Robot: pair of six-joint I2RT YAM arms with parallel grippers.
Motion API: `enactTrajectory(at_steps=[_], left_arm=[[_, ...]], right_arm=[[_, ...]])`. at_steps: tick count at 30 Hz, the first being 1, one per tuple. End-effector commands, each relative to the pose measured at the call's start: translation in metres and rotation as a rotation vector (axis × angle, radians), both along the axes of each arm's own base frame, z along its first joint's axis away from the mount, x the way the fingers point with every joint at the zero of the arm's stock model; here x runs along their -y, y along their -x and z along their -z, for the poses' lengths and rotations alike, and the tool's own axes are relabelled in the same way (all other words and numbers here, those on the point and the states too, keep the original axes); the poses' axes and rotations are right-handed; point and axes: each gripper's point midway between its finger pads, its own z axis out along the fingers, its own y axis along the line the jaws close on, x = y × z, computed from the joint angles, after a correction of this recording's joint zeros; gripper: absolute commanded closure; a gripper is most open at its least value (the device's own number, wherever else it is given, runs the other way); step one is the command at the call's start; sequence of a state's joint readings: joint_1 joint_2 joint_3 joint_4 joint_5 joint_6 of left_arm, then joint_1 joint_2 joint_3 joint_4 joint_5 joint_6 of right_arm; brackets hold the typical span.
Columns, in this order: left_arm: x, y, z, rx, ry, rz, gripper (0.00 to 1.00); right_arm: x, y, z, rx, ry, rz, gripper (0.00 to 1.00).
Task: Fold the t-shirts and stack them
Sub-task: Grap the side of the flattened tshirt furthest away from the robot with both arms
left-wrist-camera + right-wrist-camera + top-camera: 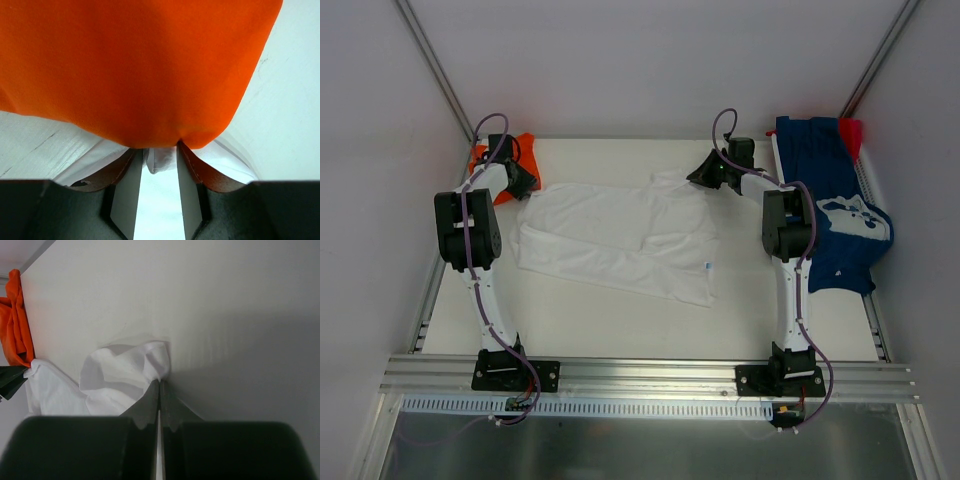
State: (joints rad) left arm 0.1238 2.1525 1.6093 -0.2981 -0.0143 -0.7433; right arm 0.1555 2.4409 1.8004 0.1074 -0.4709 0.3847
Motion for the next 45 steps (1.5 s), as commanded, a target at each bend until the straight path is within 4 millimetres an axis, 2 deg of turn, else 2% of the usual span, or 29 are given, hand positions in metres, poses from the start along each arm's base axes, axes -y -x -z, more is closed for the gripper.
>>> enactTrajectory(at_steps=[1, 8, 18, 26, 38, 45], left_arm=[[-0.013, -0.006, -0.016, 0.029, -0.009, -0.016, 0.67], [-0.023, -0.004, -0.018, 0.034, -0.005, -0.031, 0.69], [-0.026, -0.005, -0.016, 0.034, 0.004, -0.044, 0.72], [-0.011, -0.01, -0.018, 0.06, 0.078, 0.006, 0.71], [-0.002, -0.016, -0.023, 0.097, 0.108, 0.04, 0.7], [-0.003, -0.014, -0.019, 0.089, 0.106, 0.035, 0.71]], right_arm=[[0.007, 0.003, -0.007, -0.01, 0.007, 0.011, 1.0], [0.008, 0.002, -0.007, -0.011, 0.003, 0.014, 1.0], [0.008, 0.001, -0.007, -0.011, -0.003, 0.014, 1.0], [0.008, 0.0, -0.006, -0.016, -0.009, 0.015, 1.0], [0.007, 0.0, -0.006, -0.017, -0.016, 0.01, 1.0], [0.009, -0.001, -0.006, -0.019, -0.019, 0.014, 1.0]])
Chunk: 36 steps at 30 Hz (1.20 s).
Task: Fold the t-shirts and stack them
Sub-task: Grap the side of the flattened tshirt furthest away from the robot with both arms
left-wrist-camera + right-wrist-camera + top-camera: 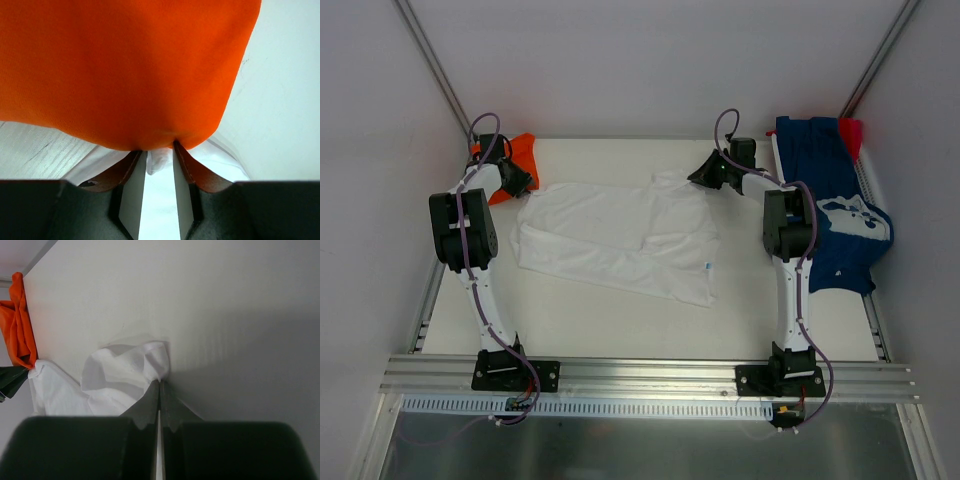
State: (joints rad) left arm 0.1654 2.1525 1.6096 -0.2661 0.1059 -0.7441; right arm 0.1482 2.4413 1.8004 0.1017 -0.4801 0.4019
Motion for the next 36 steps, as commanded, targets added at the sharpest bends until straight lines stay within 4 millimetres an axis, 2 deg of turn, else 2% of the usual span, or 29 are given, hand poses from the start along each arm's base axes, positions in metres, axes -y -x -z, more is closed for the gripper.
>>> enactTrajectory(at_steps=[1, 5, 6, 7, 8, 19, 24, 28, 29, 31, 33, 34, 35, 36], left_arm=[[-0.002, -0.008, -0.011, 0.042, 0.016, 0.004, 0.73], [-0.001, -0.008, -0.008, 0.037, 0.018, 0.007, 0.84], [-0.001, -0.008, -0.007, 0.036, 0.015, 0.008, 0.88], [-0.001, -0.008, -0.007, 0.034, 0.012, 0.012, 0.97], [-0.001, -0.009, -0.005, 0.033, 0.009, 0.015, 0.99], [-0.001, -0.009, 0.002, 0.023, 0.006, 0.032, 1.0], [0.002, -0.009, -0.01, 0.045, -0.027, 0.051, 1.0], [0.004, -0.005, -0.033, 0.089, -0.065, 0.064, 1.0], [0.005, -0.004, -0.036, 0.093, -0.07, 0.066, 1.0], [0.007, -0.001, -0.043, 0.104, -0.075, 0.066, 1.0], [0.01, 0.001, -0.046, 0.11, -0.069, 0.066, 1.0], [0.01, 0.003, -0.05, 0.119, -0.068, 0.065, 1.0], [0.012, 0.004, -0.052, 0.121, -0.057, 0.06, 1.0], [0.013, 0.007, -0.056, 0.128, -0.051, 0.06, 1.0]], right_arm=[[0.006, -0.001, -0.006, -0.002, -0.004, 0.004, 1.0], [0.005, -0.002, -0.005, -0.005, -0.005, 0.002, 1.0], [0.005, -0.002, -0.006, -0.005, -0.006, 0.003, 0.99], [0.004, -0.002, -0.006, -0.005, -0.006, 0.002, 1.0], [0.005, -0.002, -0.006, -0.006, -0.006, 0.003, 1.0], [0.006, -0.002, -0.006, -0.007, -0.008, 0.004, 1.0], [0.006, 0.001, -0.008, 0.006, -0.003, 0.006, 1.0], [0.004, 0.007, -0.025, 0.029, -0.01, 0.0, 1.0], [0.005, 0.007, -0.039, 0.052, -0.006, 0.004, 1.0], [0.006, 0.01, -0.046, 0.053, -0.005, 0.019, 1.0], [0.002, 0.011, -0.064, 0.079, -0.033, 0.019, 1.0], [0.0, 0.015, -0.066, 0.07, -0.045, 0.02, 1.0], [-0.006, 0.019, -0.077, 0.089, -0.043, 0.01, 1.0], [-0.007, 0.025, -0.075, 0.082, -0.027, 0.002, 1.0]])
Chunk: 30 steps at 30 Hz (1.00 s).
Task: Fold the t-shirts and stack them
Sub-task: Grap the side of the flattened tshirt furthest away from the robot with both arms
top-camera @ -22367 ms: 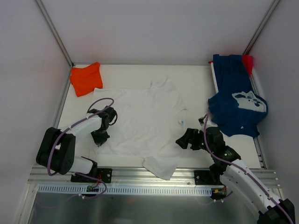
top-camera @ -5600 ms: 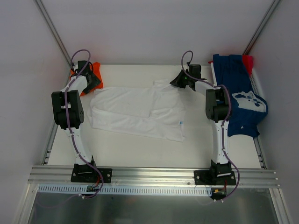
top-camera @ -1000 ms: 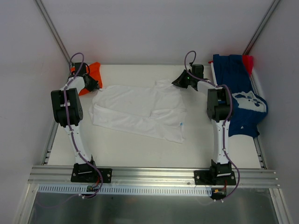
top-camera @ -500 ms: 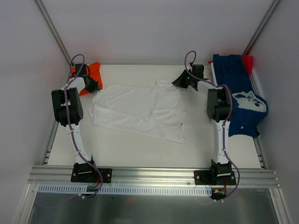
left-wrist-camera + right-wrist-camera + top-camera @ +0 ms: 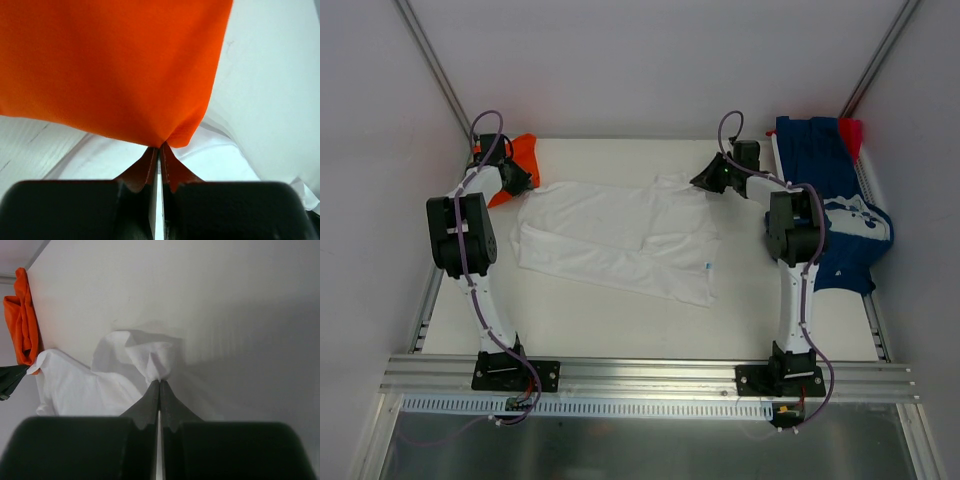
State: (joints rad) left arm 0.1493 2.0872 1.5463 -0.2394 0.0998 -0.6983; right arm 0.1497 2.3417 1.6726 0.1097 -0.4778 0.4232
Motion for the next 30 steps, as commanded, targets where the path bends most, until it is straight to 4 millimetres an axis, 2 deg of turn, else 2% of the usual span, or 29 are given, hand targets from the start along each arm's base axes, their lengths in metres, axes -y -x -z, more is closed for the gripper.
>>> enactTrajectory(at_steps=[1, 2, 5, 6, 8, 9, 11, 12, 13, 15, 16, 17, 19, 21, 22, 23, 24, 26, 27, 30], left_arm=[[0.007, -0.002, -0.047, 0.11, -0.009, 0.015, 1.0], [0.008, -0.001, -0.049, 0.116, -0.005, 0.013, 1.0], [0.013, 0.004, -0.054, 0.13, 0.002, 0.018, 1.0], [0.015, 0.008, -0.055, 0.13, 0.007, 0.021, 1.0], [0.017, 0.011, -0.057, 0.139, 0.008, 0.022, 1.0], [0.017, 0.014, -0.058, 0.14, 0.009, 0.022, 1.0], [0.017, 0.018, -0.06, 0.144, 0.009, 0.021, 1.0], [0.018, 0.021, -0.061, 0.144, 0.01, 0.019, 1.0], [0.018, 0.022, -0.061, 0.147, 0.011, 0.018, 1.0], [0.018, 0.028, -0.063, 0.148, 0.007, 0.017, 1.0], [0.017, 0.03, -0.063, 0.148, 0.002, 0.014, 1.0], [0.015, 0.032, -0.064, 0.148, -0.012, 0.008, 1.0], [0.012, 0.038, -0.066, 0.15, -0.029, 0.0, 1.0], [0.008, 0.044, -0.066, 0.149, -0.049, -0.007, 1.0], [0.008, 0.046, -0.067, 0.151, -0.051, -0.005, 1.0], [0.01, 0.048, -0.066, 0.15, -0.048, 0.004, 1.0], [0.009, 0.051, -0.065, 0.146, -0.047, 0.006, 1.0], [0.009, 0.057, -0.061, 0.141, -0.048, 0.007, 1.0], [0.009, 0.06, -0.06, 0.139, -0.05, 0.006, 1.0], [0.008, 0.067, -0.058, 0.139, -0.059, 0.005, 1.0]], right_arm=[[-0.01, 0.005, -0.067, 0.117, -0.007, -0.012, 1.0], [-0.015, 0.009, -0.079, 0.136, -0.004, -0.024, 1.0], [-0.022, 0.021, -0.083, 0.136, 0.023, -0.051, 1.0], [-0.023, 0.025, -0.092, 0.142, 0.029, -0.057, 0.99], [-0.028, 0.035, -0.096, 0.144, 0.044, -0.078, 1.0], [-0.029, 0.038, -0.108, 0.164, 0.046, -0.083, 1.0], [-0.035, 0.05, -0.111, 0.166, 0.056, -0.105, 1.0], [-0.036, 0.055, -0.125, 0.188, 0.057, -0.108, 1.0], [-0.038, 0.059, -0.13, 0.195, 0.056, -0.113, 1.0], [-0.041, 0.071, -0.131, 0.196, 0.067, -0.126, 1.0], [-0.04, 0.077, -0.144, 0.219, 0.072, -0.124, 1.0], [-0.039, 0.089, -0.138, 0.19, 0.09, -0.133, 1.0], [-0.036, 0.098, -0.15, 0.21, 0.099, -0.129, 1.0], [-0.031, 0.111, -0.143, 0.187, 0.113, -0.13, 1.0], [-0.029, 0.116, -0.151, 0.199, 0.114, -0.125, 1.0], [-0.028, 0.122, -0.149, 0.195, 0.115, -0.128, 1.0], [-0.026, 0.129, -0.139, 0.171, 0.124, -0.128, 1.0], [-0.026, 0.139, -0.142, 0.178, 0.126, -0.131, 1.0], [-0.025, 0.146, -0.133, 0.156, 0.133, -0.133, 1.0], [-0.025, 0.157, -0.133, 0.158, 0.138, -0.135, 1.0]])
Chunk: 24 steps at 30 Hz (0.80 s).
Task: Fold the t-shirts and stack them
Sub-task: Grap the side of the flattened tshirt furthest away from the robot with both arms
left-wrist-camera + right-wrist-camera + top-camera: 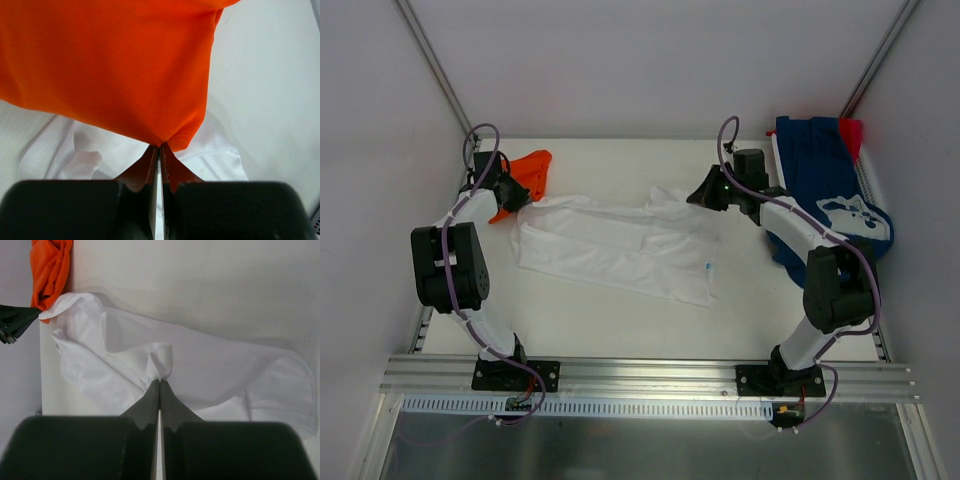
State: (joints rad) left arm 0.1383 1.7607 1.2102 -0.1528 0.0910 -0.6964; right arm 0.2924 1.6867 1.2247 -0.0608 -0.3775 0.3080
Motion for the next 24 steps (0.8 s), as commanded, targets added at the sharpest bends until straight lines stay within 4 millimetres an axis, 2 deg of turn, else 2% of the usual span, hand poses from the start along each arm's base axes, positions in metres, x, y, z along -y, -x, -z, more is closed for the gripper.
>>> enactTrajectory(at_steps=[1, 4, 9, 10, 11, 14, 18, 24], left_arm=[[-0.008, 0.005, -0.02, 0.064, -0.043, -0.009, 1.0], [-0.012, 0.011, -0.019, 0.066, -0.048, -0.015, 1.0], [-0.024, 0.019, -0.019, 0.074, -0.048, -0.037, 1.0], [-0.024, 0.019, -0.019, 0.079, -0.036, -0.035, 1.0], [-0.025, 0.019, -0.018, 0.082, -0.028, -0.032, 1.0], [-0.029, 0.013, -0.02, 0.1, -0.025, -0.017, 1.0], [-0.035, 0.011, -0.017, 0.104, -0.009, -0.015, 1.0], [-0.031, 0.005, -0.008, 0.106, 0.022, 0.025, 1.0]], right_arm=[[0.001, 0.017, -0.008, 0.03, 0.019, -0.008, 1.0], [-0.001, 0.028, -0.01, 0.034, 0.024, -0.013, 1.0], [-0.003, 0.052, 0.005, 0.001, 0.045, -0.021, 1.0], [-0.007, 0.058, 0.003, 0.007, 0.045, -0.03, 1.0], [-0.006, 0.065, 0.011, -0.01, 0.053, -0.032, 1.0], [-0.006, 0.077, 0.013, -0.004, 0.071, -0.03, 1.0], [-0.003, 0.094, 0.027, -0.028, 0.089, -0.023, 1.0], [-0.005, 0.103, 0.039, -0.048, 0.107, -0.022, 1.0]])
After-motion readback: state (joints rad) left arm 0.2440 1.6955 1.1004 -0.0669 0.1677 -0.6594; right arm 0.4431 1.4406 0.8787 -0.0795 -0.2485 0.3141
